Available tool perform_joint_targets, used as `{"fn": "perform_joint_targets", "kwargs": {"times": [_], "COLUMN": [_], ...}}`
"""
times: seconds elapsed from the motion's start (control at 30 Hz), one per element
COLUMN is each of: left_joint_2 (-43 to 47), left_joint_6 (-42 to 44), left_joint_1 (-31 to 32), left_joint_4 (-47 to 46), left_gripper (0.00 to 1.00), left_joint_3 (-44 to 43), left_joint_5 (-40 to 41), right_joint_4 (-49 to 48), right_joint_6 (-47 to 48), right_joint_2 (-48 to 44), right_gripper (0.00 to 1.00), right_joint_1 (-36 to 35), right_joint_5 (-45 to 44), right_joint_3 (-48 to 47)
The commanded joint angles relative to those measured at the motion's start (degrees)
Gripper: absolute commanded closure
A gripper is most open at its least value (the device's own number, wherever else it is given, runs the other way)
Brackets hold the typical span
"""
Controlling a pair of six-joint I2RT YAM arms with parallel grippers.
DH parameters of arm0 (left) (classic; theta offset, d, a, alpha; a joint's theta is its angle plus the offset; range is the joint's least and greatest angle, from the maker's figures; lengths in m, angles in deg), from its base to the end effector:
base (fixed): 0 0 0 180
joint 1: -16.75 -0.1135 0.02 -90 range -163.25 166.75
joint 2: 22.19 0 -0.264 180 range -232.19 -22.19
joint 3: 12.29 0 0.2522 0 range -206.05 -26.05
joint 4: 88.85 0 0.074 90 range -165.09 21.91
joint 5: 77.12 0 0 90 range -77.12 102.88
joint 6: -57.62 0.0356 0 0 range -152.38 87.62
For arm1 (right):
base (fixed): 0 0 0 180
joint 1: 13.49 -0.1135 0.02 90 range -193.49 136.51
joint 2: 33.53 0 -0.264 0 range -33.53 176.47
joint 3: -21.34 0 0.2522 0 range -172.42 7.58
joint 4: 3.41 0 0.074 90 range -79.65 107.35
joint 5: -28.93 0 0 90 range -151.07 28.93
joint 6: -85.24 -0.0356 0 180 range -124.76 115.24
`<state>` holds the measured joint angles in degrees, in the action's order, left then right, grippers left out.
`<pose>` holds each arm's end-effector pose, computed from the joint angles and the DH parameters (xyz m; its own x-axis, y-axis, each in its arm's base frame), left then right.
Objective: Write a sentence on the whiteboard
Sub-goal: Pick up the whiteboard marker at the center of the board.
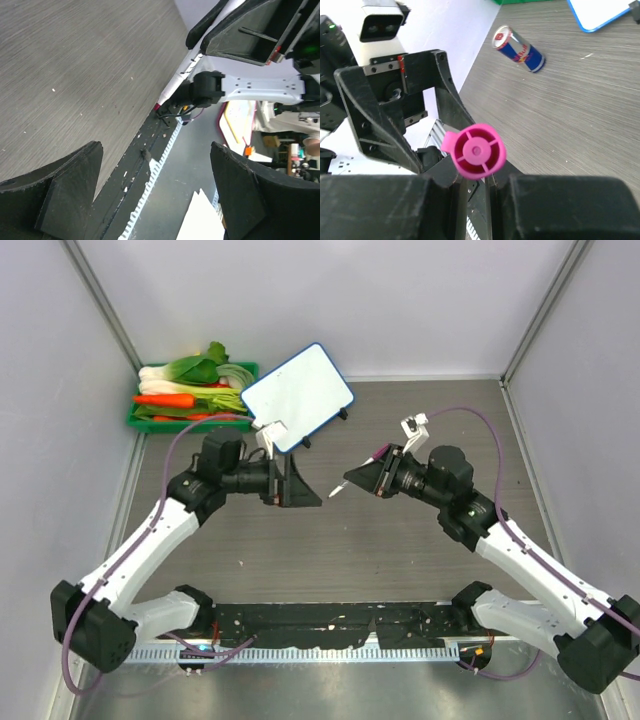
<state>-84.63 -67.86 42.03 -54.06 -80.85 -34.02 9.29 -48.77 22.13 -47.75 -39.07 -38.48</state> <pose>0.2013 -0.1238 0.3273 -0.8589 -0.0330 -0.5112 0.4575 0.3993 -0.7945 0.1813 0.1396 0.3339 -0.6636 0.3274 -0.6726 -0.5103 0.4592 0.7271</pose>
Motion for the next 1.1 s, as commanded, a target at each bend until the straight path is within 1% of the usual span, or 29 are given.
{"fn": "perform_joint_targets", "kwargs": {"times": [0.0, 0.03, 0.07, 0.1, 0.13, 0.17, 0.2, 0.23, 0.3, 0.37, 0.43, 0.5, 0.53, 0.67, 0.77, 1.07], "left_joint_2": [-4.2, -4.7, -4.5, -3.6, -2.0, 0.4, 4.4, 7.0, 10.8, 12.5, 11.7, 8.2, 5.6, -6.4, -17.2, -43.7], "left_joint_6": [3.0, 3.1, 2.6, 1.7, 0.8, -0.5, -3.7, -5.9, -9.1, -12.0, -13.5, -14.6, -14.8, -12.9, -11.3, -10.0], "left_joint_1": [5.5, 6.0, 6.3, 6.5, 6.6, 6.7, 6.7, 6.7, 6.8, 6.8, 6.8, 6.8, 6.8, 6.8, 6.8, 6.5], "left_joint_4": [4.6, 5.3, 6.5, 7.3, 7.5, 6.9, 6.4, 5.7, 5.5, 6.6, 8.1, 10.5, 11.6, 13.2, 14.1, 16.4], "left_gripper": [0.11, 0.13, 0.13, 0.11, 0.09, 0.03, 0.0, 0.0, 0.0, 0.0, 0.0, 0.0, 0.0, 0.0, 0.0, 0.0], "left_joint_3": [-6.9, -7.4, -7.7, -7.4, -6.2, -3.8, -1.7, 0.5, 3.1, 4.8, 5.2, 3.2, 0.8, -7.2, -14.2, -34.8], "left_joint_5": [11.6, 13.1, 14.9, 19.1, 21.8, 24.9, 29.4, 33.5, 38.1, 44.1, 50.4, 55.7, 57.0, 57.7, 57.5, 58.3], "right_joint_4": [-2.3, -2.2, -2.1, -2.1, -1.5, -0.7, -0.4, -0.3, 0.4, 2.3, 3.5, 3.9, 4.0, 3.3, 1.9, 1.4], "right_joint_6": [-3.0, -2.8, -2.4, -1.6, -1.2, 0.1, 0.7, 1.4, 2.3, 3.4, 4.3, 4.2, 3.9, 3.8, 3.2, 4.0], "right_joint_2": [-1.6, -1.7, -1.9, -1.8, -1.8, -1.4, -1.3, -0.8, 0.1, 1.4, 2.3, 2.3, 2.3, 2.5, 3.5, 6.4], "right_gripper": [0.99, 0.98, 0.98, 0.99, 0.98, 0.99, 0.99, 0.99, 0.98, 0.98, 0.99, 0.98, 0.99, 0.98, 0.99, 0.99], "right_joint_1": [0.2, 0.4, 0.5, 0.8, 0.9, 1.0, 1.2, 1.6, 2.6, 3.8, 5.4, 8.1, 9.5, 14.4, 16.9, 20.5], "right_joint_5": [-6.3, -6.7, -7.3, -7.7, -7.8, -8.5, -8.8, -8.6, -8.1, -8.0, -7.2, -6.1, -5.2, -3.2, -0.9, 2.1], "right_joint_3": [2.2, 2.3, 2.5, 2.5, 2.3, 1.9, 1.9, 1.5, 0.5, -0.8, -1.8, -1.6, -1.1, 0.8, 1.9, 3.5]}}
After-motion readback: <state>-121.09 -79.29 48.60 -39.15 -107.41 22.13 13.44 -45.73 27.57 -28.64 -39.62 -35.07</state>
